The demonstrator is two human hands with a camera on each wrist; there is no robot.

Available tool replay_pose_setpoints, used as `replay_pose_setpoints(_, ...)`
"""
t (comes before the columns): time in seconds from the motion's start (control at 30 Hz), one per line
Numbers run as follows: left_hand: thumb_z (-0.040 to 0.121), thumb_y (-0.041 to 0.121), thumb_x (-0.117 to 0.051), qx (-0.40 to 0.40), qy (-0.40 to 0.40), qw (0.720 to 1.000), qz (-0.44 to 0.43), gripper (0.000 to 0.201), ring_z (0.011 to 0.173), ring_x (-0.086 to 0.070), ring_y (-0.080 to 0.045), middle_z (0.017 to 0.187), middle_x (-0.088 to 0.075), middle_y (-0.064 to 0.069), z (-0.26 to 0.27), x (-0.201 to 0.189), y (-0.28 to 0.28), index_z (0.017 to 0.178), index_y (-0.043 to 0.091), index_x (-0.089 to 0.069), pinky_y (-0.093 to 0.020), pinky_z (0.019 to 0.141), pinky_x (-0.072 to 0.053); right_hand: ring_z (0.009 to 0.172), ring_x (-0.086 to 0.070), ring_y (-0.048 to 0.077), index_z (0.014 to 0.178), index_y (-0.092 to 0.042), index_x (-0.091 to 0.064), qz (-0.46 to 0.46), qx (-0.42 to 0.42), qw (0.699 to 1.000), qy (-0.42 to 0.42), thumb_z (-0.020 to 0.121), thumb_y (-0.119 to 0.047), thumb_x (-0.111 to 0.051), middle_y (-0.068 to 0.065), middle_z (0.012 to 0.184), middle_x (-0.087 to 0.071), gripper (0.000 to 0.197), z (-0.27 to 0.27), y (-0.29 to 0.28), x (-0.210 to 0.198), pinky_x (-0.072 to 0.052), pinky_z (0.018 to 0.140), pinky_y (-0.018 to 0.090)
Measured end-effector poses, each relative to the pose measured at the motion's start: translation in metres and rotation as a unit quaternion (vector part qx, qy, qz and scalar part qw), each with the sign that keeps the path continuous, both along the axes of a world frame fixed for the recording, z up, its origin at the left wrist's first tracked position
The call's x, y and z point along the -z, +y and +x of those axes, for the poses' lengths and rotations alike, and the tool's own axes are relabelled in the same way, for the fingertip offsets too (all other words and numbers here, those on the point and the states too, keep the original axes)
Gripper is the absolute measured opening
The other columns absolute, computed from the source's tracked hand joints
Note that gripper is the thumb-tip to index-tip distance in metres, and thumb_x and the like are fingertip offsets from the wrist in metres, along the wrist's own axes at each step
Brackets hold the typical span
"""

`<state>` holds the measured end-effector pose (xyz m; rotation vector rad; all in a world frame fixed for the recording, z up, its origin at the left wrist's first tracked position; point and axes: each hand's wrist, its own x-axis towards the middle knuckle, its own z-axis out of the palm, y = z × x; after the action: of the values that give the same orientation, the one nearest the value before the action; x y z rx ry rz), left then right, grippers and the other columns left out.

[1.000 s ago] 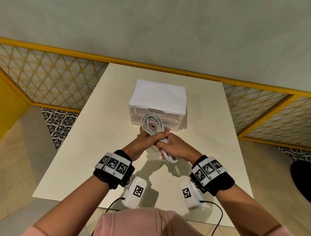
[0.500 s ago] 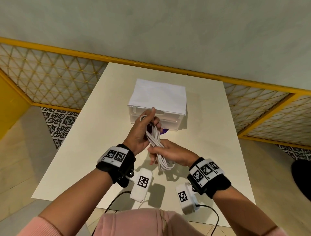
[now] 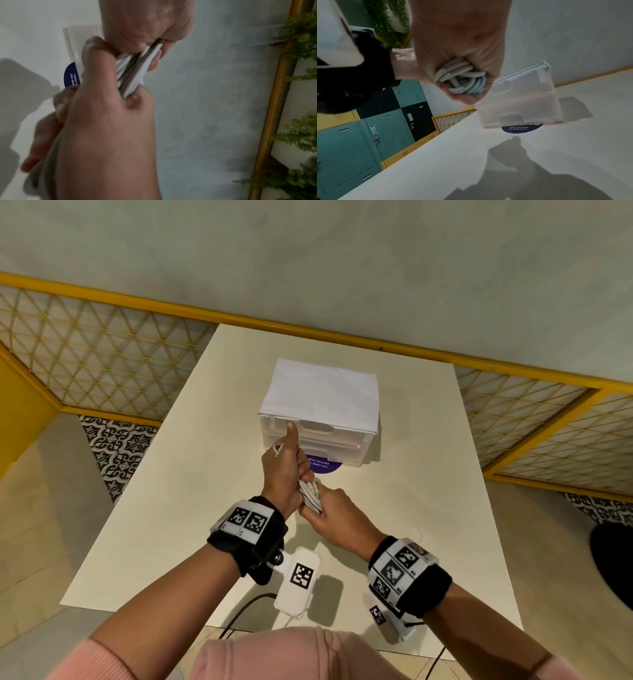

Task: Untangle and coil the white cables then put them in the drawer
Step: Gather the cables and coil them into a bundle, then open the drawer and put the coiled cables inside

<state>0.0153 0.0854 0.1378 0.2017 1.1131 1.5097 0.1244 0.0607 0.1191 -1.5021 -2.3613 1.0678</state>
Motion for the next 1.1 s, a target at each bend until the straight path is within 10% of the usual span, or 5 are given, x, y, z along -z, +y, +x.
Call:
replay_pose_setpoints(0.33,0.092,0.042,-0.055,0.06,-0.009,0.998,0.032,0.05,0.035,-0.02,-0.006,0.041,-0.022,0.008,-0.004,0.007,0.007,0.057,0.021,-0.026,-0.017,0.033,-0.022,0.079,-0.062,0.038,0.117,-0.01,-0.041,0.088,-0.04,0.994,-0.043,0.095,-0.039,-0.044,0.017,0.096,-0.067,0.037,0.008,0.002,0.008,-0.049,0.066,0.043)
replay_pose_setpoints(0.8,0.09,0.047,-0.053,0.174,-0.133,0.974,-0.065,0.047,0.036,-0.039,-0.006,0.043,-0.036,0.005,0.0,0.055,0.027,0.056,0.018,-0.039,-0.018,0.042,-0.042,0.075,-0.063,0.022,0.121,-0.013,-0.045,-0.08,-0.026,0.995,0.046,0.094,-0.05,-0.042,0.012,0.09,-0.068,0.046,0.031,0.02,0.036,-0.049,0.072,0.037)
replay_pose_setpoints(0.97,0.088,0.05,-0.054,0.208,-0.139,0.963,-0.103,0.044,0.086,-0.066,-0.017,0.086,-0.07,-0.007,-0.001,0.078,0.038,0.085,0.007,-0.06,-0.031,0.069,-0.056,0.059,-0.053,0.008,0.099,-0.022,-0.047,-0.13,0.009,0.991,0.035,0.095,-0.045,-0.044,-0.001,0.073,-0.06,0.023,0.039,0.035,0.058,-0.045,0.066,0.032)
replay_pose_setpoints(1.1,0.097,0.05,-0.037,0.154,-0.126,0.974,-0.11,0.046,0.084,-0.061,-0.013,0.088,-0.071,0.001,-0.007,0.08,0.055,0.087,0.012,-0.062,-0.029,0.075,-0.047,0.055,-0.053,0.01,0.092,-0.031,-0.048,-0.161,0.061,0.984,0.04,0.094,-0.045,-0.046,-0.005,0.064,-0.057,0.015,0.052,0.044,0.067,-0.044,0.062,0.029)
